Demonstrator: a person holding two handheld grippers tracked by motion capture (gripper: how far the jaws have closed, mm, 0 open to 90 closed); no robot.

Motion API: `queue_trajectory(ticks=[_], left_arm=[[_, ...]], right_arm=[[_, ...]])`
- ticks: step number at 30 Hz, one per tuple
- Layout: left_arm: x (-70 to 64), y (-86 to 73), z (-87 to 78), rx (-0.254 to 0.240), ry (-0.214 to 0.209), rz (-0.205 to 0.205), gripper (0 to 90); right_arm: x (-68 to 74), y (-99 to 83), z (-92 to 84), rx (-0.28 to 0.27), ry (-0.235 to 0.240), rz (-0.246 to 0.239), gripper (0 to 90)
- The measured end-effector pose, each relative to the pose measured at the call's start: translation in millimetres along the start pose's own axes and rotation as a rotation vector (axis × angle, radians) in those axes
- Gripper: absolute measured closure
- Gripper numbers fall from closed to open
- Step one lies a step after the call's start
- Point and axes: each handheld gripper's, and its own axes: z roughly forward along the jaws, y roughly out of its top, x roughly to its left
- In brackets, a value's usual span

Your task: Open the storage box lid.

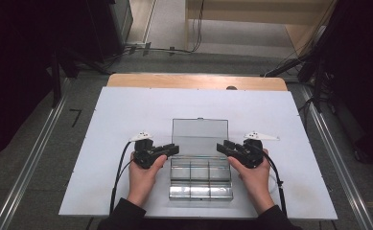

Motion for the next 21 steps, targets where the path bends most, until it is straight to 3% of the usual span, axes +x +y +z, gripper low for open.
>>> queue_trajectory(ticks=[21], left_arm=[[-1.8, -1.4, 3.1, 0.036, 0.031, 0.005, 55.4]], right_arm=[[2.5, -2.2, 6.4, 0.078, -0.008, 0.019, 36.4]])
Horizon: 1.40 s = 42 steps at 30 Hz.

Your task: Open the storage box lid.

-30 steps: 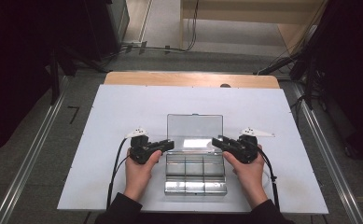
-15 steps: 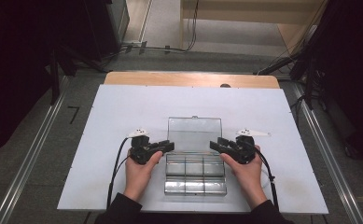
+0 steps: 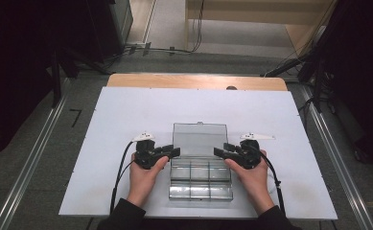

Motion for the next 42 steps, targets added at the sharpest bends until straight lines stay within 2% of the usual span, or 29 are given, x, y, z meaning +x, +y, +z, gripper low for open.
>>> queue_trajectory(ticks=[8, 12, 19, 21, 25, 30, 34, 39, 42], left_arm=[[-3.1, 0.8, -0.7, 0.001, 0.012, 0.014, 47.9], [-4.1, 1.4, -1.5, 0.002, 0.005, 0.017, 44.2], [-8.0, 2.6, -6.0, -0.011, -0.009, 0.034, 34.4], [-10.6, 3.4, -9.4, -0.025, -0.021, 0.062, 33.2], [-16.8, 4.0, -14.9, -0.041, -0.037, 0.126, 26.5], [-21.4, 3.3, -20.9, -0.061, -0.062, 0.167, 17.2], [-25.1, 2.8, -26.6, -0.071, -0.077, 0.207, 11.2], [-27.5, 0.6, -31.8, -0.067, -0.11, 0.237, 2.4], [-27.4, -0.5, -35.3, -0.073, -0.111, 0.246, 1.8]], right_arm=[[-1.3, 0.2, 0.5, 0.018, 0.008, 0.02, 33.1], [-1.9, 1.2, -0.2, 0.042, -0.021, 0.033, 28.0], [0.7, 6.6, -10.2, 0.0, -0.005, 0.015, 23.6], [3.1, 7.9, -13.3, 0.0, 0.001, -0.014, 18.4], [6.6, 9.2, -20.7, -0.016, 0.013, -0.069, 14.6], [11.1, 8.6, -30.4, -0.021, 0.025, -0.142, 8.5], [13.0, 7.7, -38.4, -0.017, 0.034, -0.198, 7.5], [11.9, 5.5, -49.0, -0.018, 0.014, -0.235, 7.4], [10.7, 3.5, -54.3, -0.011, -0.011, -0.265, 4.1]])
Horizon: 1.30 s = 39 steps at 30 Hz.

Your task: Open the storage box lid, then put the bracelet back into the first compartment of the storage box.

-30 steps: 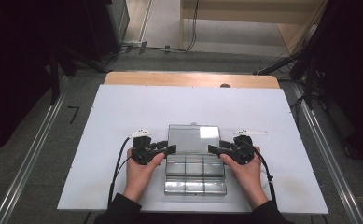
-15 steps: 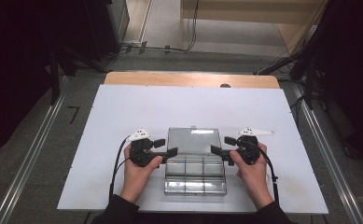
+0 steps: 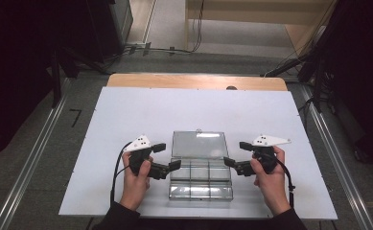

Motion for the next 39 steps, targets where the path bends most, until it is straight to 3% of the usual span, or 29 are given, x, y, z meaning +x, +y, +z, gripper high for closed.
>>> queue_trajectory(ticks=[3, 10, 19, 23, 30, 36, 37, 39], left_arm=[[-1.0, -1.1, -3.3, 0.003, 0.006, 0.021, 1.7], [-4.2, -2.3, -12.1, 0.005, 0.008, 0.074, 0.0], [-4.7, -6.2, -27.1, -0.002, 0.016, 0.095, 0.0], [-2.5, -9.7, -33.5, -0.01, 0.024, 0.089, 0.0], [-0.8, -13.4, -43.9, -0.022, 0.032, 0.099, 0.0], [2.9, -17.8, -51.6, -0.022, 0.045, 0.096, 0.0], [3.4, -18.6, -52.8, -0.025, 0.048, 0.096, 0.0], [4.1, -19.6, -55.3, -0.026, 0.05, 0.103, 0.0]], right_arm=[[-3.0, -2.7, -5.9, 0.002, 0.006, -0.001, 0.1], [-9.7, -7.2, -18.9, 0.014, -0.004, -0.022, 0.0], [-19.5, -9.6, -37.6, 0.02, -0.037, -0.04, 0.0], [-23.4, -11.2, -44.2, 0.041, -0.094, -0.058, 0.0], [-33.8, -13.6, -58.4, 0.034, -0.1, -0.045, 0.0], [-40.3, -16.8, -65.6, 0.059, -0.084, -0.047, 0.0], [-41.0, -17.8, -65.9, 0.067, -0.083, -0.048, 3.2], [-41.7, -20.1, -66.6, 0.078, -0.107, -0.058, 4.5]])
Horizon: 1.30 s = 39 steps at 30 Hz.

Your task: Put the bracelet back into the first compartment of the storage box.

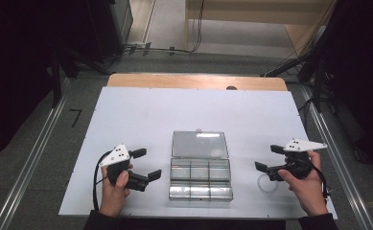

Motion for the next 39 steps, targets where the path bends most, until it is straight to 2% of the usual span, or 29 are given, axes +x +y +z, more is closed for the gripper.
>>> queue_trajectory(ticks=[2, 6, 7, 8, 9, 14, 18, 21, 26, 39], left_arm=[[-0.2, -0.7, -2.9, -0.012, 0.01, 0.0, 0.0], [1.2, -2.7, -7.4, -0.012, 0.012, -0.002, 0.0], [1.8, -3.8, -8.1, -0.009, 0.015, -0.004, 0.0], [2.6, -5.1, -8.9, -0.008, 0.014, -0.007, 0.0], [3.3, -6.3, -9.7, -0.007, 0.015, -0.01, 0.0], [5.6, -10.0, -14.1, 0.0, 0.022, -0.017, 0.0], [7.1, -12.1, -17.6, 0.001, 0.03, -0.022, 0.0], [8.4, -14.2, -19.8, 0.007, 0.033, -0.027, 0.0], [9.9, -16.8, -24.1, 0.008, 0.039, -0.033, 0.0], [12.6, -20.4, -29.2, 0.017, 0.046, -0.039, 0.0]], right_arm=[[-1.8, -1.7, 0.3, 0.01, 0.003, 0.008, 7.1], [-4.3, -4.6, -1.8, 0.016, -0.014, 0.018, 18.9], [-5.0, -5.6, -2.5, 0.02, -0.017, 0.021, 24.2], [-6.2, -6.8, -3.4, 0.026, -0.006, 0.017, 32.5], [-7.2, -8.2, -4.4, 0.027, 0.004, 0.01, 36.1], [-10.9, -15.3, -5.8, 0.058, 0.02, 0.005, 48.2], [-10.8, -20.2, -5.2, 0.075, 0.009, -0.01, 52.5], [-11.7, -23.5, -5.1, 0.087, -0.016, -0.029, 56.2], [-16.7, -30.3, -9.0, 0.083, 0.008, 0.006, 61.6], [-25.2, -46.1, -9.5, 0.132, 0.03, 0.031, 75.0]])
